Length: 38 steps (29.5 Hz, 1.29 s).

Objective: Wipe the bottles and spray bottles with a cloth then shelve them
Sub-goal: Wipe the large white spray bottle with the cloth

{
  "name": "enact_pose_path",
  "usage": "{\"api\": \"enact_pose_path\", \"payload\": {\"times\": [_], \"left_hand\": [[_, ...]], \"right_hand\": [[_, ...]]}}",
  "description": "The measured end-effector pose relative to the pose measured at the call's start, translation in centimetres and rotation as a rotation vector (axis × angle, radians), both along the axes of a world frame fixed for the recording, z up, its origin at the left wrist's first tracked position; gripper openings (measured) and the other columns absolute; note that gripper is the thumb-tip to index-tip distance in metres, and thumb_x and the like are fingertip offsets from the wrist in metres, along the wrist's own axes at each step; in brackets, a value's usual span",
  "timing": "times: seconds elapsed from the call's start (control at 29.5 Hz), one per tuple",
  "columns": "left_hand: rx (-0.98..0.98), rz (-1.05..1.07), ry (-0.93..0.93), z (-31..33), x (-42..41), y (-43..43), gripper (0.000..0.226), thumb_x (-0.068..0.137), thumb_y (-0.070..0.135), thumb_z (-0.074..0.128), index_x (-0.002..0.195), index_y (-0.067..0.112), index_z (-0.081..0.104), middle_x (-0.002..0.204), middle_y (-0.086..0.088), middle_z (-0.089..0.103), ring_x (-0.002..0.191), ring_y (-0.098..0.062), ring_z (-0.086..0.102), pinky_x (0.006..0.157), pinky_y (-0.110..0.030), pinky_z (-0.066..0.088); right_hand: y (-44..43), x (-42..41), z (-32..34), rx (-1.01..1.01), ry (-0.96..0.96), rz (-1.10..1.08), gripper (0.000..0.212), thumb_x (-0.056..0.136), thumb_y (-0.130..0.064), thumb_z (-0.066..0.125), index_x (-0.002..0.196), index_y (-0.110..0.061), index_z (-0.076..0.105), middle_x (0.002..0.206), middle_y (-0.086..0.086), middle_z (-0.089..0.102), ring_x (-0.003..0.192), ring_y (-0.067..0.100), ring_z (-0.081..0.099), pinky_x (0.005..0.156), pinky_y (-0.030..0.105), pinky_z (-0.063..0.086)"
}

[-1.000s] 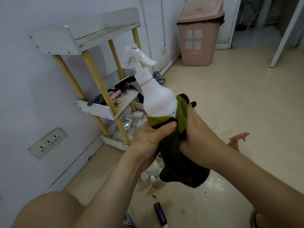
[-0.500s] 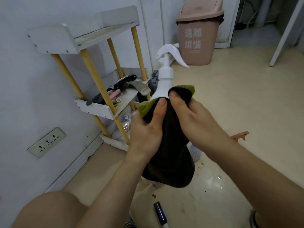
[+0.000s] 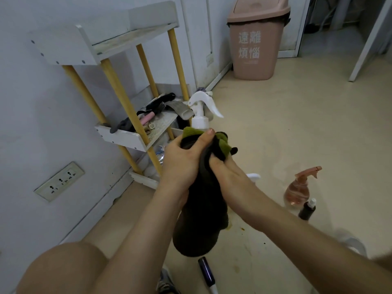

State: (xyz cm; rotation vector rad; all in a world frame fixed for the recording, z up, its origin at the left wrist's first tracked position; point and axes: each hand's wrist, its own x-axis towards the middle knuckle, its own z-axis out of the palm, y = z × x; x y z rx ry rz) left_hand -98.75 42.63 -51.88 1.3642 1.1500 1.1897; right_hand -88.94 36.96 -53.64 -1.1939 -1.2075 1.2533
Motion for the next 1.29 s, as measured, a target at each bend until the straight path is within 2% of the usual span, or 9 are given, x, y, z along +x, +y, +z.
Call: {"api": "enact_pose_path", "payload": {"times": [0.17,0.27,0.37,0.58,0.71,0.85,1.02,1.15,1.29], "left_hand": [[0.038,0.238,0.01,0.1,-0.3,0.4,0.03,0.092,0.039,0.064,0.074,0.016,0.068,0.075,-0.002,0.072,0.079,-0.02,0.07,0.077,-0.039,0.059],[0.141,0.29,0.062,-0.4,-0.3,0.5,0.015,0.095,0.028,0.063,0.086,0.019,0.07,0.086,0.002,0.072,0.088,-0.014,0.068,0.087,-0.043,0.056],[0.059,0.134,0.048,0.1,-0.7,0.1,0.014,0.094,0.029,0.064,0.106,0.024,0.065,0.099,0.008,0.069,0.096,-0.006,0.066,0.088,-0.03,0.055],[-0.177,-0.237,0.511,1.8,-2.6,-0.3,0.066,0.066,0.08,0.029,0.092,0.032,0.067,0.091,0.009,0.069,0.086,-0.009,0.067,0.074,-0.028,0.055],[-0.222,-0.422,0.025,-0.1,-2.0,-0.9,0.057,0.071,0.078,0.049,0.103,0.036,0.071,0.108,0.003,0.074,0.103,-0.013,0.07,0.088,-0.034,0.056],[-0.14,-0.301,-0.189,-1.7,-0.7,-1.0,0.096,0.05,0.079,0.075,0.124,0.021,0.06,0.117,-0.002,0.071,0.11,-0.017,0.067,0.091,-0.033,0.055],[0.196,-0.085,0.206,-1.4,0.8,-2.4,0.071,0.071,0.037,0.085,0.128,0.034,0.043,0.108,0.026,0.059,0.101,0.015,0.057,0.08,-0.006,0.047],[0.34,0.043,0.499,-1.3,0.5,-1.5,0.101,0.072,0.043,0.081,0.149,0.039,0.016,0.135,0.01,0.049,0.126,-0.011,0.048,0.104,-0.034,0.042],[0.368,-0.082,0.556,-1.7,-0.2,-0.3,0.084,0.072,0.038,0.073,0.145,0.028,0.035,0.12,0.017,0.061,0.115,-0.012,0.059,0.092,-0.025,0.047]], "right_hand": [[0.1,1.4,0.1,0.015,0.076,0.175,0.073,0.083,-0.054,0.067,0.146,-0.04,0.034,0.133,-0.014,0.059,0.121,0.004,0.057,0.106,0.033,0.045],[0.7,1.3,-1.5,0.091,-0.089,0.063,0.091,0.062,-0.042,0.09,0.139,-0.031,0.042,0.129,-0.011,0.062,0.119,0.007,0.06,0.103,0.039,0.048],[1.0,1.7,-2.0,0.119,-0.103,-0.007,0.09,0.056,-0.037,0.091,0.135,-0.028,0.049,0.125,-0.01,0.064,0.118,0.009,0.06,0.103,0.041,0.048],[1.6,4.0,-0.3,0.256,-0.2,-0.132,0.087,0.054,-0.051,0.086,0.13,-0.026,0.052,0.124,-0.011,0.065,0.117,0.011,0.061,0.101,0.042,0.049],[0.9,3.7,0.8,0.267,0.042,-0.156,0.053,0.064,-0.037,0.081,0.111,-0.019,0.065,0.105,-0.005,0.074,0.1,0.01,0.069,0.089,0.031,0.055],[0.5,2.1,0.9,0.176,0.339,-0.221,0.036,0.071,-0.029,0.072,0.104,-0.015,0.069,0.104,0.007,0.074,0.098,0.022,0.071,0.089,0.037,0.057],[0.9,2.0,0.4,0.006,0.465,-0.412,0.019,0.094,-0.024,0.06,0.1,-0.01,0.07,0.1,0.011,0.075,0.092,0.024,0.073,0.086,0.04,0.058],[0.6,2.6,0.6,-0.193,0.513,-0.112,0.029,0.097,-0.036,0.052,0.115,-0.019,0.066,0.097,-0.004,0.076,0.083,0.005,0.072,0.067,0.021,0.056],[0.7,3.6,2.0,0.056,0.275,0.044,0.054,0.073,-0.036,0.073,0.123,-0.026,0.056,0.113,-0.007,0.071,0.103,0.006,0.068,0.084,0.025,0.056]]}}
